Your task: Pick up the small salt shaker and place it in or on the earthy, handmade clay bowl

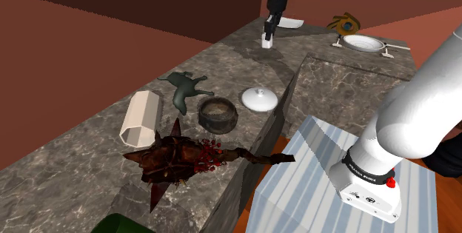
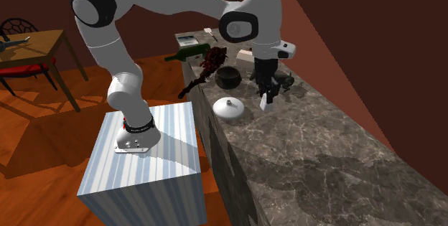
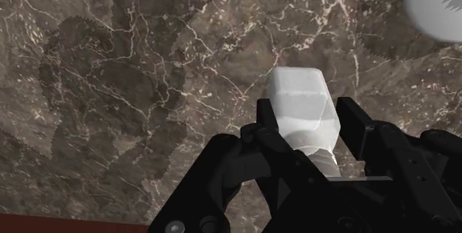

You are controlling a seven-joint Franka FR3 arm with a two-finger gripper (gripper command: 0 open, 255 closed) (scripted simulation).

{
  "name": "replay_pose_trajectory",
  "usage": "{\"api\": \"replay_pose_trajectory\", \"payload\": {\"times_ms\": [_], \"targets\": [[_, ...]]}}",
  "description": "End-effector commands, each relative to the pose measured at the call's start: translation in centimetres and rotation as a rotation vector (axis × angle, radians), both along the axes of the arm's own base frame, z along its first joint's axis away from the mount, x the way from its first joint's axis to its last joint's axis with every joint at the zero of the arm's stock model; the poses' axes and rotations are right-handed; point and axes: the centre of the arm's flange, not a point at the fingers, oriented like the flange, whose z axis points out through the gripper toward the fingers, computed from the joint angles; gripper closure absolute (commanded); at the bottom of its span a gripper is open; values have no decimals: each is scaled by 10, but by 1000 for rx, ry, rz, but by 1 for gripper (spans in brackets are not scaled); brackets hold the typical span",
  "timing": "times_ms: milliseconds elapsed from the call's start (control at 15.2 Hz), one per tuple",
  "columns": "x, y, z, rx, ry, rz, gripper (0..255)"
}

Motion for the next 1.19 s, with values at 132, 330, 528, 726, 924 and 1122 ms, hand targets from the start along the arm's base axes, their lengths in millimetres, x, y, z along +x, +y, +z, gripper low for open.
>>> {"api": "replay_pose_trajectory", "payload": {"times_ms": [132, 330, 528, 726, 924, 1122], "targets": [[-7, 52, 3, 0, 0, -2, 255], [-13, 91, 4, 0, 0, -2, 255], [-19, 130, 6, 0, 0, -2, 255], [-25, 169, 7, 0, 0, -2, 255], [-31, 208, 8, 0, 0, -2, 255], [-37, 247, 9, 0, 0, -2, 255]]}}
